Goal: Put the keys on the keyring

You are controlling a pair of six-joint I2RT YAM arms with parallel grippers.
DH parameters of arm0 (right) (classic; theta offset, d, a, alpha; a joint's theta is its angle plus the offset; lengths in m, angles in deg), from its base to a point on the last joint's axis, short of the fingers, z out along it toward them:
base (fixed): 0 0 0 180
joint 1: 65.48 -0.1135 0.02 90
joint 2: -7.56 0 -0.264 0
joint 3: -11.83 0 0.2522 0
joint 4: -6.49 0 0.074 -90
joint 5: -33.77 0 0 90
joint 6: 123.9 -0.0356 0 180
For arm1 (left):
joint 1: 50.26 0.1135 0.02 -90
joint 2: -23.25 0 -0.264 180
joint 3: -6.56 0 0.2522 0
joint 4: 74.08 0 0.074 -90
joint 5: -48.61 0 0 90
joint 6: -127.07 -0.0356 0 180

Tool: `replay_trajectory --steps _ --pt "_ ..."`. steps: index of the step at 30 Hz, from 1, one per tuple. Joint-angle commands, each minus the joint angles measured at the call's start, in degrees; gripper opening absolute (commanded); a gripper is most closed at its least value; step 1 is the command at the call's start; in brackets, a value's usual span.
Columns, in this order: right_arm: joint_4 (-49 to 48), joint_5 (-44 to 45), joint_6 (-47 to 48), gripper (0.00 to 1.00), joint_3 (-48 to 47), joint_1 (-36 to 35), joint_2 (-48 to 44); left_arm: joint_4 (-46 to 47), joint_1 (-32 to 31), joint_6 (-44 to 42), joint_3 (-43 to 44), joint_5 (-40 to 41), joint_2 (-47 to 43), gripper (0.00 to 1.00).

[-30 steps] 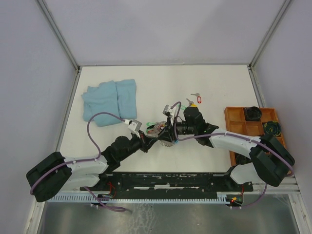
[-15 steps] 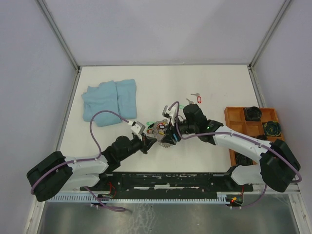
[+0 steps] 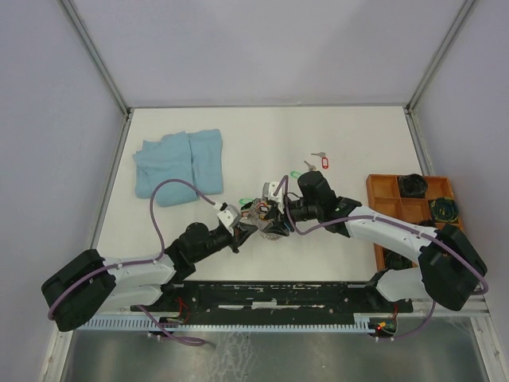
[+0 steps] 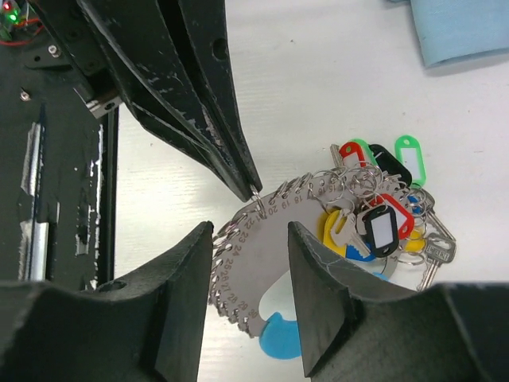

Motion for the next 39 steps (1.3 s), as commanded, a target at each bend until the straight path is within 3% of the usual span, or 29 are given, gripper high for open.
replay_trajectory --steps 1,16,26,39 --pt "-4.69 -2.64 6.54 0.50 0.55 0.30 1.77 7.99 0.21 -6.55 -0.17 -2.89 0.63 0.03" --pt "-1.59 -7.92 10.88 0.36 -1.89 0.66 5.77 8.78 0.17 -9.59 -0.38 -3.44 2.42 0.03" --pt "0.32 -5.79 12.30 0.36 -1.75 2.19 2.10 9.59 0.18 -9.56 -0.98 -3.86 2.37 0.03" --pt "-4.46 -12.25 8.62 0.30 -3.56 2.52 8.11 10.50 0.16 -9.00 -1.29 -4.21 1.97 0.03"
